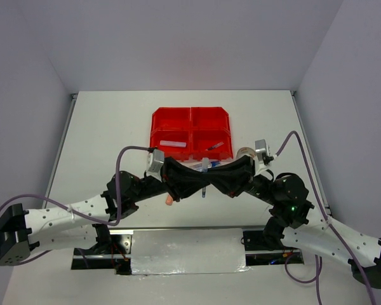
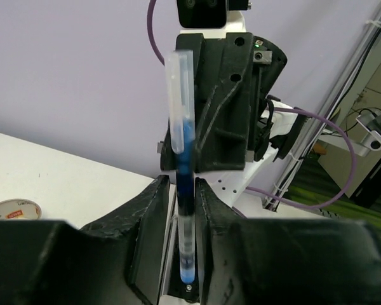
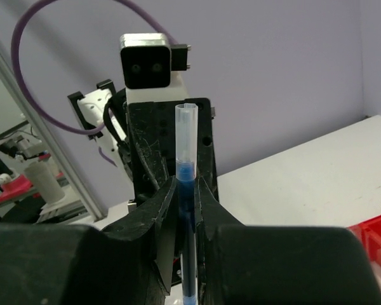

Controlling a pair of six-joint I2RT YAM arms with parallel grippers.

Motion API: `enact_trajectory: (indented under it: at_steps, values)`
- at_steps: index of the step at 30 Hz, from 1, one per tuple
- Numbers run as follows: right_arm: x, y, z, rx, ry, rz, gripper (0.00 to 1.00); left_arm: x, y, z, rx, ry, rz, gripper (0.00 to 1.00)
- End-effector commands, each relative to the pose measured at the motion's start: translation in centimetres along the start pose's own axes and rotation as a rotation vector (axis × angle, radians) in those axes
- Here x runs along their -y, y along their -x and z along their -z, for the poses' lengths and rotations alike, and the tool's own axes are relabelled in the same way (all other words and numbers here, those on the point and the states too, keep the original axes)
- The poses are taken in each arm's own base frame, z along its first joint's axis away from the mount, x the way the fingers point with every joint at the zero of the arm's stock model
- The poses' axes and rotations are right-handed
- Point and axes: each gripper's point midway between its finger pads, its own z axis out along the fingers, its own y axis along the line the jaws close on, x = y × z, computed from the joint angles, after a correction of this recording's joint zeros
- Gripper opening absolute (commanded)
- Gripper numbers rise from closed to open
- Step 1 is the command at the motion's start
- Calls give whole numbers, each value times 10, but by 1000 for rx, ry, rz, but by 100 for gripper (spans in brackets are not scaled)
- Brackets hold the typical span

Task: Sort the stationery into containers
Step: Close the pen cap on the pen.

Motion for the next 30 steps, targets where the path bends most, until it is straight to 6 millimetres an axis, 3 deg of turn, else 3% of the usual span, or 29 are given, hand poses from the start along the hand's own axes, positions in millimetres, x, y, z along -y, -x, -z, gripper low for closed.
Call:
enact_trajectory:
  at_steps: [1,5,8,9,14,17,18,24,30]
  values:
    - [-16,15,-3,15,49,13,4,9,8,-12,9,-54,-7,36]
    - [-16,17,-3,16,47,14,4,9,3,-13,2,-66,6,36]
    - [-16,17,-2,20,44,14,4,11,3,-12,3,-76,-1,18]
    - [-15,16,-2,20,41,14,4,11,2,-12,0,-80,-2,4]
    - [-18,14,1,25,62,15,9,18,5,-7,-2,-115,-53,0]
    - [-22,12,2,18,87,17,25,25,9,-4,-2,-151,-102,0]
    - [-23,12,2,14,94,19,38,26,10,-4,-10,-155,-112,0]
    - [-26,17,2,9,96,25,68,36,8,-6,-67,-220,-174,0]
    - [-31,29,1,-1,91,54,78,33,0,-6,-85,-216,-168,0]
